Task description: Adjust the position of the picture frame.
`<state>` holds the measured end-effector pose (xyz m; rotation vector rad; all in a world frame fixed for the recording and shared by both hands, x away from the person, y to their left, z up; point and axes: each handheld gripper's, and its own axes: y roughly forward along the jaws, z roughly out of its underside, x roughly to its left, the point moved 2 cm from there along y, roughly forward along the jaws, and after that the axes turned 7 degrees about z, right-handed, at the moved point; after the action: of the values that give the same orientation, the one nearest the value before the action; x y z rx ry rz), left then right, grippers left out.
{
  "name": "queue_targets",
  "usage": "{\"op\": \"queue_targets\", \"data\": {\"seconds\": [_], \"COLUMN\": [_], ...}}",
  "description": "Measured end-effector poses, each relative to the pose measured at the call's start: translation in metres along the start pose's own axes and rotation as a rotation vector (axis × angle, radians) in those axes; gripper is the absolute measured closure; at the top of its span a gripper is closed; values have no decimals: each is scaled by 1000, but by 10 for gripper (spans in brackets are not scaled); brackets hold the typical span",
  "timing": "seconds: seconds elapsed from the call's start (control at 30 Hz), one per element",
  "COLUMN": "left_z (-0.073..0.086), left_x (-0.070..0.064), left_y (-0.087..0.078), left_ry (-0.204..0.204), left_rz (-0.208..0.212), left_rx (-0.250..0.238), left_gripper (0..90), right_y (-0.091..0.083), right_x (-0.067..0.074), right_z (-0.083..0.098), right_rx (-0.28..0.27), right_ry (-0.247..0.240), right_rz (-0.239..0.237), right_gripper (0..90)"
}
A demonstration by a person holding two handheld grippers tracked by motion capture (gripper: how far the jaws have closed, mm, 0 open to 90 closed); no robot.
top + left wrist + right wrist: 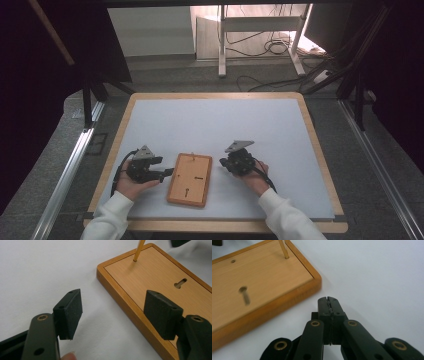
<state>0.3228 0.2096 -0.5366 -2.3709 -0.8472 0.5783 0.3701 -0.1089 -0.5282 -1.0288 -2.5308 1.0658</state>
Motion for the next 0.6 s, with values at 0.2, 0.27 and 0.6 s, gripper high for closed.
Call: {"op": "queue_targets", "data": {"seconds": [0.2,0.27,0.6], "left_z": [2,5,8], "left_x": [0,0,-1], "left_y": [-7,-10,-6], "left_ry": [5,1,-7], "left_rz": [-33,-33,-21], "left_rx": [-10,-12,4], "left_gripper": [370,378,365], "right_y": [-47,-54,-87], "right_x": [-27,-32,-46], "right_z": [41,48,87], "right_rx": [-11,-12,-48], "right_ry": [51,65,137], "right_rz": [40,40,75], "right_gripper": [888,870,403]}}
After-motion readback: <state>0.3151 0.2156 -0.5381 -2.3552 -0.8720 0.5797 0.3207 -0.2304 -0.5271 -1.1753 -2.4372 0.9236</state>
